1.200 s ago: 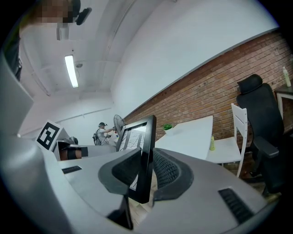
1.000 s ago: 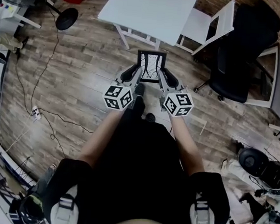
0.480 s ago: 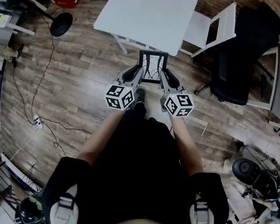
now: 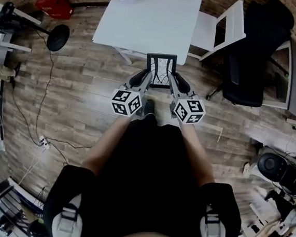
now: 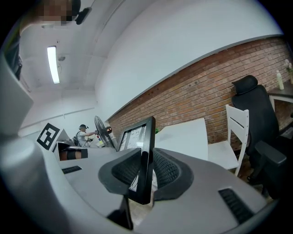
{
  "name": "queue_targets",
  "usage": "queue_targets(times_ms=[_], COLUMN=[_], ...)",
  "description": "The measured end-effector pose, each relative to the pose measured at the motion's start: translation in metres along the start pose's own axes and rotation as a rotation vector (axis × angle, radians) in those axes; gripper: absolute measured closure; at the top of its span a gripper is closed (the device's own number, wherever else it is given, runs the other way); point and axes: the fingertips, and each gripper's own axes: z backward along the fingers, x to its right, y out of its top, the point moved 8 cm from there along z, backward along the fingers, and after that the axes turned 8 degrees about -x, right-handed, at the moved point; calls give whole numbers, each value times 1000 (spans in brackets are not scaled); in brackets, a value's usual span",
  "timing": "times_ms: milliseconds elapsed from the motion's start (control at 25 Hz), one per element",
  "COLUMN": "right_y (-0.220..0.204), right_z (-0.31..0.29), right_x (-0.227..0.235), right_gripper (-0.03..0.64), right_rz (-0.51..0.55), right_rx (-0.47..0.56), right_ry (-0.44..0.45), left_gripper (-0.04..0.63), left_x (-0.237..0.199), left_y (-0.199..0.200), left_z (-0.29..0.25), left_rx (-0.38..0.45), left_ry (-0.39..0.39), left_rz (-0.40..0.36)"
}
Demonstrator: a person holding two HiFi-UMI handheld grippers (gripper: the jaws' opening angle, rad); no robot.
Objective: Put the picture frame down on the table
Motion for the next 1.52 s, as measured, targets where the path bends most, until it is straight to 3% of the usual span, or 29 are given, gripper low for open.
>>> queue_targets(times_ms=[280, 480, 840, 1520], right_y=[-1, -3, 6, 49], right_z=[-12, -13, -26, -94], right_x=[0, 1, 17, 77], right_gripper=[538, 538, 540, 540], right_rz=[-17, -17, -23, -29], right_rx=[6, 0, -6, -100], right_ry=[-21, -37, -39, 20], left_gripper=[508, 506, 506, 506], left_x=[-12, -13, -17, -45], left_y=[4, 5, 15, 53], left_z=[-6, -9, -27, -99], left_rx=[-9, -24, -31, -69], left_ry=[-17, -17, -17, 54], left_rz=[-2, -85, -92, -17])
